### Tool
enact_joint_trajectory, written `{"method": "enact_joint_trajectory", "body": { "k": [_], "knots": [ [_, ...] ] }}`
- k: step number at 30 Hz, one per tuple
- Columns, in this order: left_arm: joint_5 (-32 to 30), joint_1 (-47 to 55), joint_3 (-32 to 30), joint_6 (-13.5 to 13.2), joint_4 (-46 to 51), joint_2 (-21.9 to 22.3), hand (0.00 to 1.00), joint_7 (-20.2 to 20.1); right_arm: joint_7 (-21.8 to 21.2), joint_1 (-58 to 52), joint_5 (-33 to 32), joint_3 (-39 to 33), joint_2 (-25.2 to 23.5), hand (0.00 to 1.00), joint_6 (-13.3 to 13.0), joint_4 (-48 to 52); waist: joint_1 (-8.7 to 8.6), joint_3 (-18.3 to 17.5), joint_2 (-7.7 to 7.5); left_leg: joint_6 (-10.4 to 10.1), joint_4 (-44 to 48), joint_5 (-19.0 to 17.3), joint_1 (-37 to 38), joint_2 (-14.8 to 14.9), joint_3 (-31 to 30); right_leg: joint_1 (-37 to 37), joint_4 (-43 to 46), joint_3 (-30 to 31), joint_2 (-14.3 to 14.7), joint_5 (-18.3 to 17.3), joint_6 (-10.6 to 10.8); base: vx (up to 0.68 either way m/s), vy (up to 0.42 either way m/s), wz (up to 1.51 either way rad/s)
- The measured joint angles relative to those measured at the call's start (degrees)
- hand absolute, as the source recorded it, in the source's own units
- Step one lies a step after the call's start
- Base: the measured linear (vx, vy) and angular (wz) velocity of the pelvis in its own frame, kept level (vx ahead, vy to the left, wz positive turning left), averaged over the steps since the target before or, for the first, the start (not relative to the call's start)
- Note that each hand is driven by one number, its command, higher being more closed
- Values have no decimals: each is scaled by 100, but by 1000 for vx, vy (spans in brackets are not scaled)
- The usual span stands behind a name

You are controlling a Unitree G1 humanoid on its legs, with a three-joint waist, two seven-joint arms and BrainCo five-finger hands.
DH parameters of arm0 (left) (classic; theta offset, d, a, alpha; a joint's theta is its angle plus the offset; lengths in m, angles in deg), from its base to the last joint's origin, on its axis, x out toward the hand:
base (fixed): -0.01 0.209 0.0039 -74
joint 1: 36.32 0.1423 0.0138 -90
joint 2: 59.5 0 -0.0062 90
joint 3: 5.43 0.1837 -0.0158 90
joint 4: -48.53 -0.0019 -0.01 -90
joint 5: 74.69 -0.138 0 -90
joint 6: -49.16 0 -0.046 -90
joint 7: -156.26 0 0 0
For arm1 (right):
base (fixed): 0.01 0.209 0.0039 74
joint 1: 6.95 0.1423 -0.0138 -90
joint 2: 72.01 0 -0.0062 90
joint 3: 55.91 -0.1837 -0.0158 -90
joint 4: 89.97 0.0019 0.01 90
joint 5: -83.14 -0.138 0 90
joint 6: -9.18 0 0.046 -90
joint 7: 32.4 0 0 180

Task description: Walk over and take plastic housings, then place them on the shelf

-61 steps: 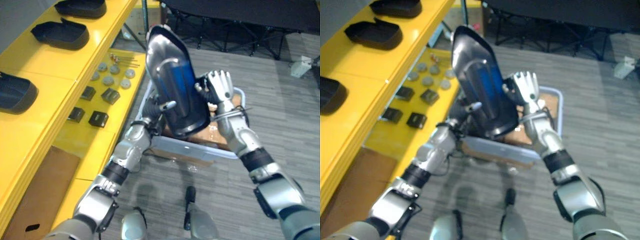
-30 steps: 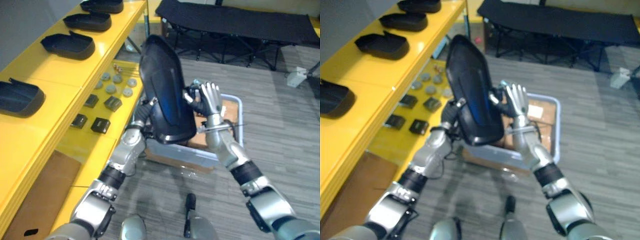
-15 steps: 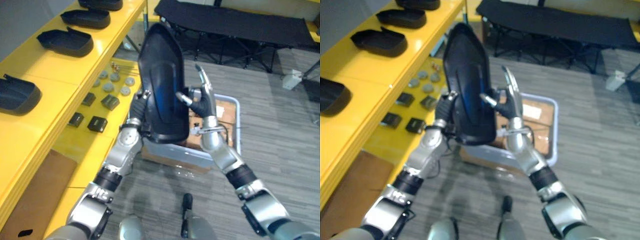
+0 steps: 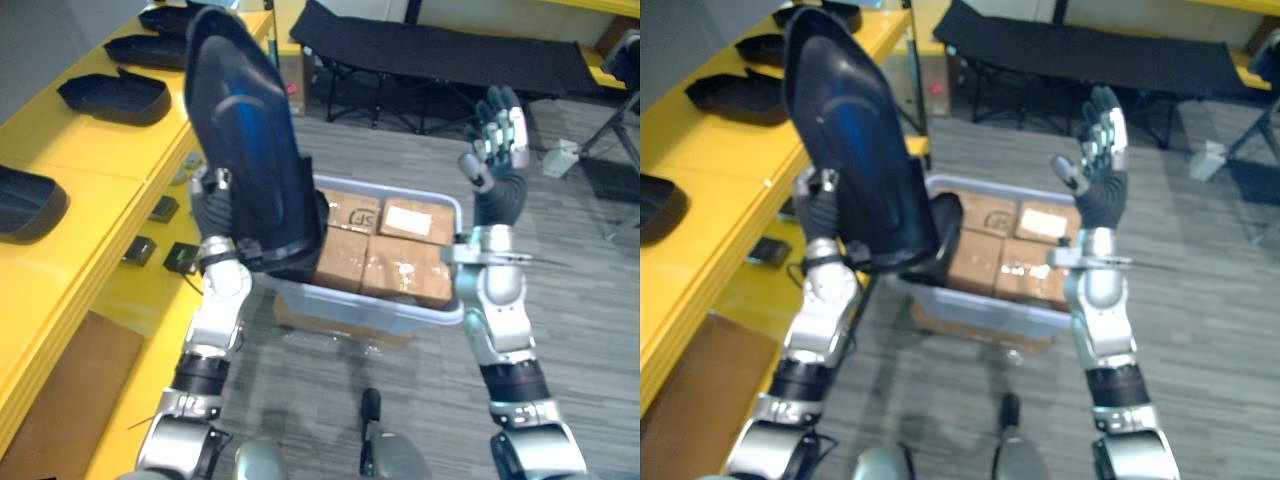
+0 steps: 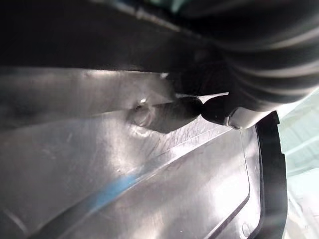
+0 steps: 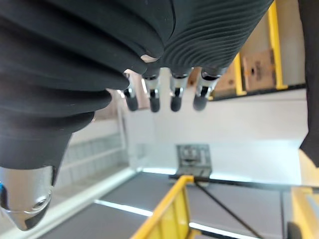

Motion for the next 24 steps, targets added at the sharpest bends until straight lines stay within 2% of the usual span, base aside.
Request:
{"method": "enact_joint_trajectory", "body": {
  "k": [3, 5, 8, 12, 18, 22, 24],
  "knots": [
    [-44, 46, -142, -57, 0, 25, 100, 192, 47, -443, -420, -394, -10, 0, 12, 50, -10, -48, -53, -9, 2, -29, 3, 26, 9, -1, -1, 20, 26, -4, -5, 3, 8, -2],
    [20, 288, -241, -359, 4, 37, 100, 314, 150, -986, -685, -699, -83, 0, 38, -7, -32, -98, -68, -12, -16, -45, 2, 36, 13, -9, -2, 22, 37, -5, -6, 20, 20, 0],
    [90, 881, -314, -660, 276, 243, 100, 357, 173, -1706, -883, -1036, -239, 0, 52, -400, -99, -217, -34, -8, -55, -69, 11, 26, 25, -14, -3, 30, 32, -26, 21, 48, 45, 0],
    [287, 1822, -339, -1270, 814, 675, 100, 361, 145, -2353, -1269, -1466, -570, 0, -13, -862, -149, -373, 97, -8, -225, -69, 134, -7, 157, -11, -5, 78, 16, -64, 33, 33, 35, -12],
    [309, 2229, -566, -1770, 1303, 706, 100, 18, -118, -2378, -1257, -1614, -584, 0, -42, -967, -135, -555, 286, -8, -311, -43, 245, -40, 144, 82, -7, 50, -7, -85, 29, -14, 14, 2],
    [538, 2783, -1286, -2024, 1906, 698, 100, -351, -241, -2341, -984, -1597, -635, 0, -42, -978, 75, -706, 345, 0, -418, -34, 383, -94, 87, 225, -13, -6, -60, -210, 53, -37, 19, 11],
    [710, 2954, -1638, -2042, 2019, 681, 100, -432, -241, -2317, -979, -1597, -635, 0, -36, -985, 153, -709, 348, 13, -414, -31, 353, -124, -55, 293, -23, -143, -96, -235, 60, -33, 3, 36]
  ]
}}
